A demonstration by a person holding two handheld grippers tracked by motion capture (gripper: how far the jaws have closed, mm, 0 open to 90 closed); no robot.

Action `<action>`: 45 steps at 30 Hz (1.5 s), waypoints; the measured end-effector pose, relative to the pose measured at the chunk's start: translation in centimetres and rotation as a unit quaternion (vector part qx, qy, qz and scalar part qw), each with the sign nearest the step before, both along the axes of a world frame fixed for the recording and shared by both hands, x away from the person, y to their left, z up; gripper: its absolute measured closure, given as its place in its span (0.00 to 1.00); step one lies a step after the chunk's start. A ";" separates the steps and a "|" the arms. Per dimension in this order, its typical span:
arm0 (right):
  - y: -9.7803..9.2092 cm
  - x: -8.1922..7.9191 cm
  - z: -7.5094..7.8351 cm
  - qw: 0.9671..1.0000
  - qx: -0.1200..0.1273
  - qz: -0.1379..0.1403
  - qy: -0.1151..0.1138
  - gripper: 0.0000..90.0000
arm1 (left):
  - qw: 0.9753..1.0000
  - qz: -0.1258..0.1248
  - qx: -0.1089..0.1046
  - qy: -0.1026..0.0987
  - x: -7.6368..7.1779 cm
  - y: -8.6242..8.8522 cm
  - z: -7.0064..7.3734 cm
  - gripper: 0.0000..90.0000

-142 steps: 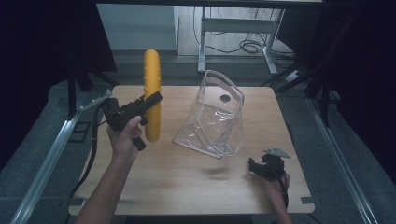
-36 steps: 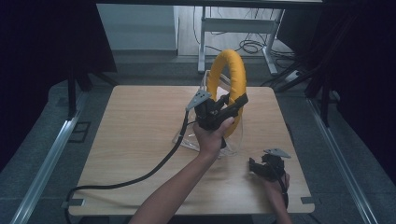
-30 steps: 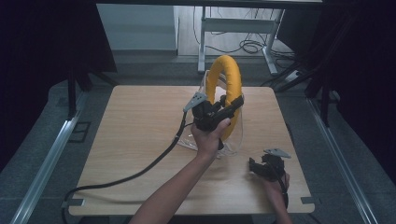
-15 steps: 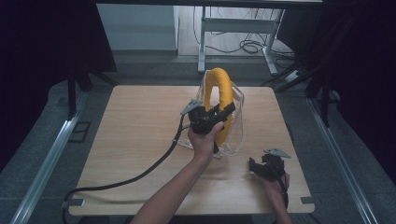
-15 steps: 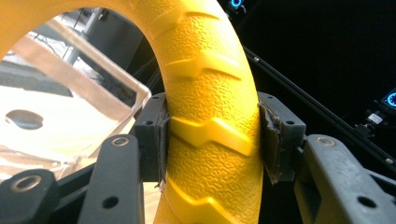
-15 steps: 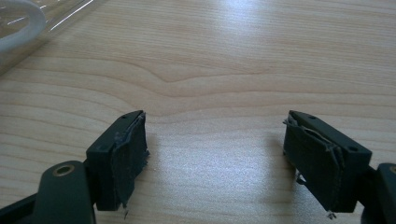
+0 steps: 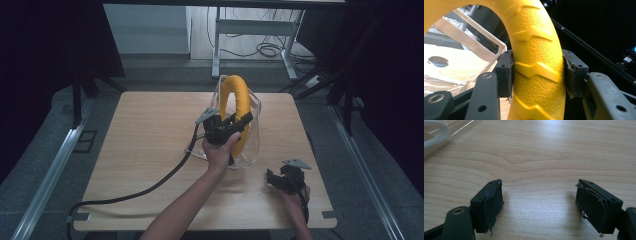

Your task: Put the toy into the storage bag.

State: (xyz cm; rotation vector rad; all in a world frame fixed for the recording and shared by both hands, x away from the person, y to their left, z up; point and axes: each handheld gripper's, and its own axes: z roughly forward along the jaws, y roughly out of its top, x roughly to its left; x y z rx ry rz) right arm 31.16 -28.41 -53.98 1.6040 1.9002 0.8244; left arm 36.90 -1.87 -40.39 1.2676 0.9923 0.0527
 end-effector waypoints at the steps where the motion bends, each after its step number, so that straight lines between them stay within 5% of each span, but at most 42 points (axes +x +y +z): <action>1: 0.0 0.0 0.0 1.000 0.000 0.000 0.000 0.24 | 1.000 0.000 0.000 0.000 0.0 0.0 0.0 0.54; 12: 0.0 0.0 0.0 1.000 0.001 0.000 0.001 0.24 | 0.999 -0.033 0.007 -0.001 0.2 0.9 1.3 0.35; 22: 0.0 0.0 0.0 1.000 0.000 0.001 0.000 0.24 | 0.999 -0.051 0.005 0.004 -0.4 4.5 1.4 0.34; 27: 0.0 0.0 0.0 1.000 -0.001 0.001 0.000 0.24 | 0.999 -0.037 0.027 -0.008 -1.1 8.0 0.8 0.35; 33: 0.0 0.0 0.0 1.000 -0.001 0.001 0.000 0.24 | 0.998 -0.041 0.051 -0.011 -1.9 10.1 0.4 0.35; 40: 0.0 0.0 0.0 1.000 0.001 0.000 0.000 0.24 | 0.995 -0.051 0.088 -0.016 -3.3 13.1 -0.6 0.36; 43: 0.0 0.0 0.0 1.000 0.000 0.000 0.000 0.24 | 0.990 -0.054 0.128 -0.013 -4.3 14.9 -1.6 0.36; 45: 0.0 0.0 0.0 1.000 0.000 0.000 0.000 0.24 | 0.990 -0.056 0.131 -0.011 -4.5 15.2 -1.8 0.37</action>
